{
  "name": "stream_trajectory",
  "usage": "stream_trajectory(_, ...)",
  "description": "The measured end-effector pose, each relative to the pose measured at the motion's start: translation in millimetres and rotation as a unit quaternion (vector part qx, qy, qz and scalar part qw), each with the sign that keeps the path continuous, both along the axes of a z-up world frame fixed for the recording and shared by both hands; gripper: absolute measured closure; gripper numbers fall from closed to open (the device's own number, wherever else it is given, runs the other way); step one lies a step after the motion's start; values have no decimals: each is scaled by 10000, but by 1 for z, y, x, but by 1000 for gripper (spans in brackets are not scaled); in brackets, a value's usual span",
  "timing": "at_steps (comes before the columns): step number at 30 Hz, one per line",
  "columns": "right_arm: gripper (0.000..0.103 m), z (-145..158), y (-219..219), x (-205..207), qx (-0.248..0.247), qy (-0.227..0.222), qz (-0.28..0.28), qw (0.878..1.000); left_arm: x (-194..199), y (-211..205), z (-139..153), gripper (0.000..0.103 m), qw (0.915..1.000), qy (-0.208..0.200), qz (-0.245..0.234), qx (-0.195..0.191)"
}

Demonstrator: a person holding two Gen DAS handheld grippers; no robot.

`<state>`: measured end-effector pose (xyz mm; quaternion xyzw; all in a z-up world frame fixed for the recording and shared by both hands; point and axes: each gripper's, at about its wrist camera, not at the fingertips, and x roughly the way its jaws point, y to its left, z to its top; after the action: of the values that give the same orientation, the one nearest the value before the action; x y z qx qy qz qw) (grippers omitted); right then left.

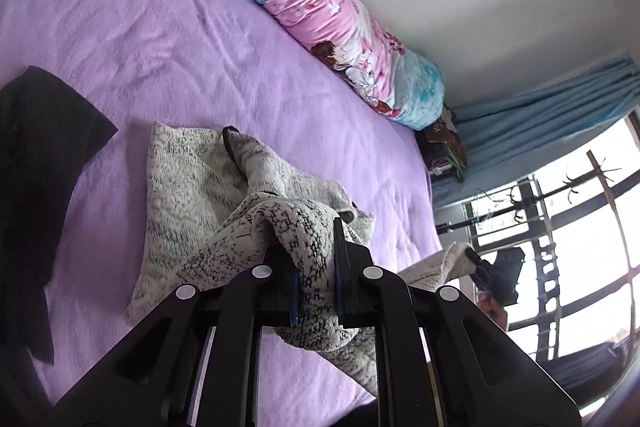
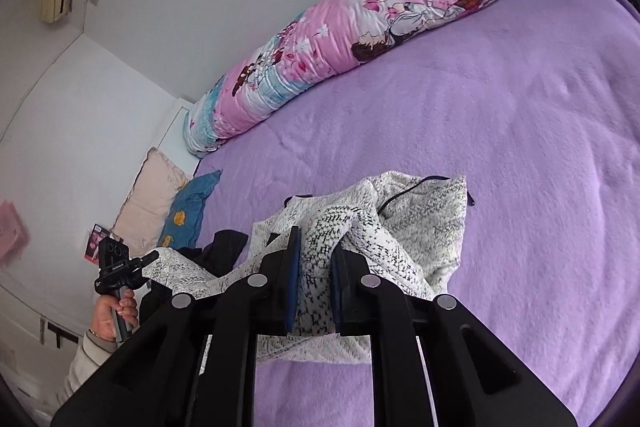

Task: Fold large clothes

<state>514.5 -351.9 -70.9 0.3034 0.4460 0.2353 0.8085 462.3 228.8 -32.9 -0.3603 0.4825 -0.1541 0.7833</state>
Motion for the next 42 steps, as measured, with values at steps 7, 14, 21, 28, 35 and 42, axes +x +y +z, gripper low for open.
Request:
stream_trajectory(7, 93, -77, -6, 73, 30, 627, -425, 9971, 90, 13, -71, 91, 9972, 643, 281, 255)
stream_trajectory(14, 86, -155, 4, 103, -470, 1429, -640, 9865, 131, 11, -138, 60, 9897, 1234, 221, 694)
stream_trajectory(21, 6, -116, 15, 101, -626, 710, -668, 9933, 134, 20, -107, 6, 9742, 836, 753, 1957)
stream_trajectory(28, 6, -61, 26, 81, -1199, 161, -405, 9918, 115, 4, -63, 6, 9712, 414, 325, 2326)
stream_trajectory(35, 6, -22, 94, 24, -2311, -1196, 1298, 9568, 65, -55, -18, 6, 9474, -618, -920, 3003)
stream_trajectory(42, 6, -20, 150, -32, -2767, -2067, 2573, 9025, 7, -150, -25, 6, 8245, -2119, -2937, 4349)
